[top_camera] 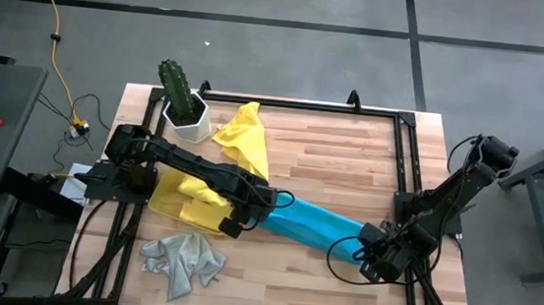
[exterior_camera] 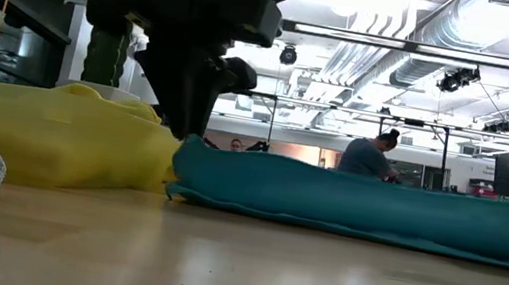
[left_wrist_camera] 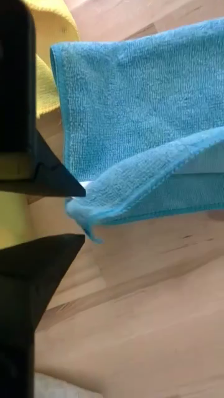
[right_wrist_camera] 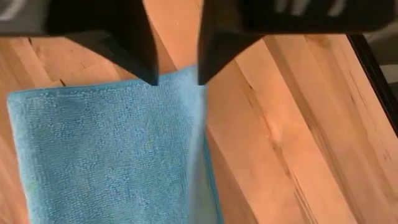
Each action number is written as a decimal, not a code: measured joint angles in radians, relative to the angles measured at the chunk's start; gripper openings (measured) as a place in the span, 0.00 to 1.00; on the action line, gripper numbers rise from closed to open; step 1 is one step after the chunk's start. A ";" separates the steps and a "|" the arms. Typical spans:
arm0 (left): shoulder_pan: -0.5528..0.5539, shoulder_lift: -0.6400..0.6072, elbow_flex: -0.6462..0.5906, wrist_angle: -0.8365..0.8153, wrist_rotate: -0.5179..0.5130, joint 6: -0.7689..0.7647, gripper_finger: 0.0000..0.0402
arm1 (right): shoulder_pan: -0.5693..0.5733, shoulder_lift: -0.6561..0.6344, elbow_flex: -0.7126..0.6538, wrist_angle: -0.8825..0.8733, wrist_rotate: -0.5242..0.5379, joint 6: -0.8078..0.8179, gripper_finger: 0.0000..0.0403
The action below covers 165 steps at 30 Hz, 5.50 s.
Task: Fold microfiber towels
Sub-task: Fold the blue microfiber towel
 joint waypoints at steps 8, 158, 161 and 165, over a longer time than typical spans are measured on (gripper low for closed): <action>0.069 -0.029 0.056 -0.061 0.112 0.000 0.38 | 0.000 -0.002 0.092 -0.058 0.023 -0.045 0.47; 0.087 0.097 -0.099 0.211 -0.017 -0.332 0.01 | -0.881 -0.045 -0.140 -0.220 -0.242 -0.676 0.48; 0.087 0.097 -0.099 0.210 -0.018 -0.338 0.01 | -0.882 -0.017 -0.141 -0.232 -0.263 -0.713 0.48; 0.087 0.097 -0.099 0.210 -0.016 -0.339 0.01 | -0.882 -0.001 -0.141 -0.217 -0.291 -0.747 0.48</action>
